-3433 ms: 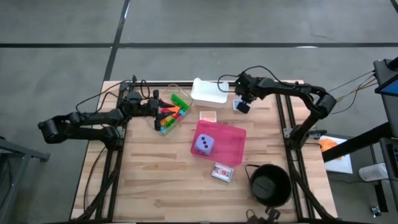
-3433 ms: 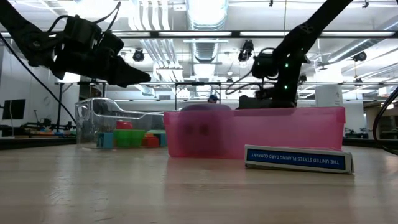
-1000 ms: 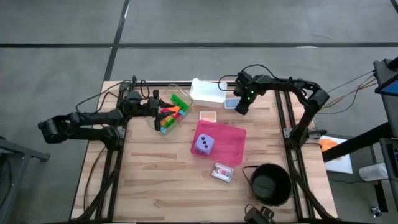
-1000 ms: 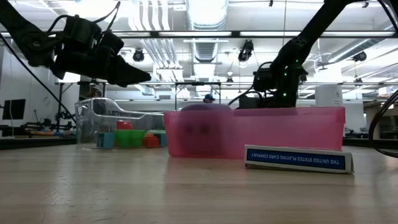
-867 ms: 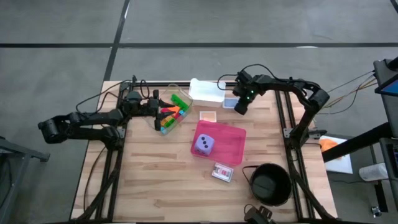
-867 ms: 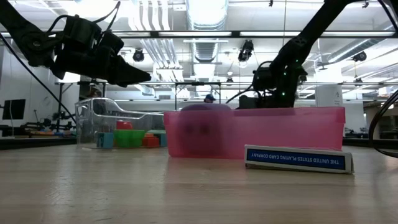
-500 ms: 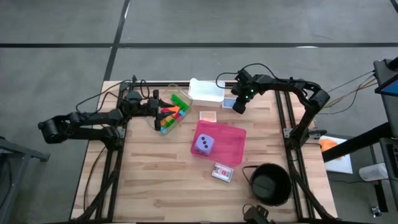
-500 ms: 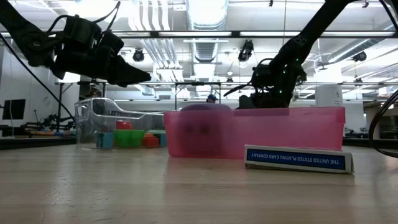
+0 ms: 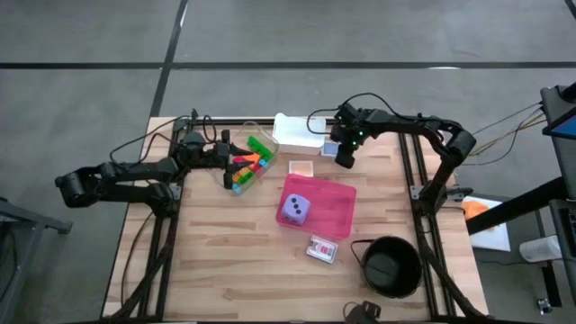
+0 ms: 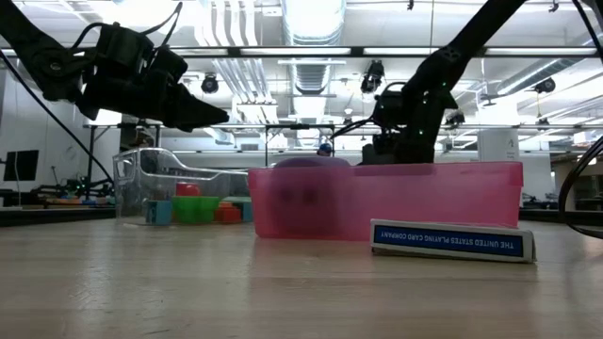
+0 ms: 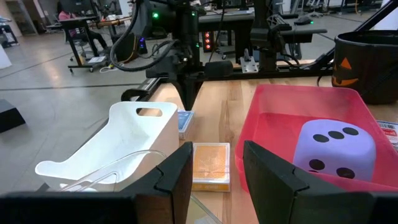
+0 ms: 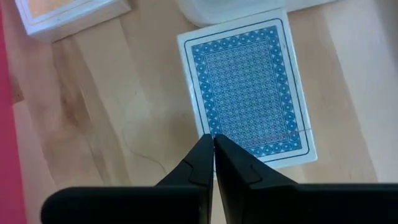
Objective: Pick & Place Toys
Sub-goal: Put the blue playing card into the white bin, then put the white playing card into the white bin
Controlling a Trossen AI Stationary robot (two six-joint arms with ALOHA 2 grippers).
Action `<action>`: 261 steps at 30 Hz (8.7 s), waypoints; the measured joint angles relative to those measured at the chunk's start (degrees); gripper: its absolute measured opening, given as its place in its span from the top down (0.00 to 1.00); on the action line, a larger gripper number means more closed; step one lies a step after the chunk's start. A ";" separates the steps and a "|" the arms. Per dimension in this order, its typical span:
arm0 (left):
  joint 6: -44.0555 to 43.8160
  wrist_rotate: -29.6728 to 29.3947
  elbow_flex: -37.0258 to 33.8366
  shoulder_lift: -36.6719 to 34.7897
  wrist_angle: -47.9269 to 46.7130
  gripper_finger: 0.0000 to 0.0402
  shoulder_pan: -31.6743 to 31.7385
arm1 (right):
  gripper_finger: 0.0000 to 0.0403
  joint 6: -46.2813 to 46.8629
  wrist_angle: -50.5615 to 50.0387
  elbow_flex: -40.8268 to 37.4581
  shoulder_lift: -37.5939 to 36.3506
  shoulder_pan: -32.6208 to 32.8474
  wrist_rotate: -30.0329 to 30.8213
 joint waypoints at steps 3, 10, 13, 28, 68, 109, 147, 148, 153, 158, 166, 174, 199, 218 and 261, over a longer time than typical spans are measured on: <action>0.00 0.00 0.00 0.00 -0.01 0.65 -0.02 | 0.96 1.31 1.29 0.02 0.00 0.36 1.42; 0.02 0.00 0.00 0.00 -0.01 0.65 -0.01 | 0.80 3.99 -0.72 2.18 0.00 0.10 4.81; 0.00 0.00 0.00 0.00 -0.01 0.65 0.00 | 0.62 3.55 -1.18 3.13 -0.01 0.12 5.25; 0.13 0.00 0.00 0.00 -0.03 0.65 0.00 | 0.02 -2.12 -9.17 12.67 13.27 0.12 8.71; 0.39 0.00 -0.11 0.02 0.00 0.65 0.00 | 0.23 -1.00 -15.01 16.00 -1.35 2.71 19.01; 0.59 0.00 -0.15 0.02 -0.43 0.65 0.00 | 0.04 -1.02 -3.30 30.21 9.08 10.69 2.61; -0.67 0.02 -0.17 0.02 -0.23 0.65 0.00 | 0.04 28.52 31.02 -7.61 -18.77 53.66 12.28; -0.84 0.02 -0.17 0.02 -0.23 0.65 0.00 | 0.04 30.23 30.87 -7.61 -18.71 54.86 12.43; -1.17 0.02 -0.17 0.02 -0.88 0.65 0.00 | 0.04 38.68 30.32 -7.21 -17.74 60.30 14.49; -1.16 0.02 -0.17 0.02 -1.54 0.65 -0.02 | 0.04 42.18 19.71 -0.56 -12.04 64.49 17.90; -1.62 0.02 -0.35 0.00 -1.86 0.65 -0.02 | 0.04 45.09 -7.03 18.54 4.51 69.22 19.92; -1.56 0.01 -0.89 0.01 -1.73 0.65 -0.02 | 0.04 47.52 -19.84 31.60 17.46 71.01 20.84; -1.14 0.00 -0.92 0.02 -3.00 0.65 -0.02 | 0.04 55.03 -23.26 27.38 19.52 67.80 21.14; -1.14 0.00 -0.92 0.00 -3.29 0.65 0.00 | 0.06 50.83 -17.95 21.94 19.28 66.05 19.42; -1.11 -0.01 -0.92 0.01 -3.74 0.65 0.00 | 0.41 48.76 -12.44 22.47 13.68 68.25 18.12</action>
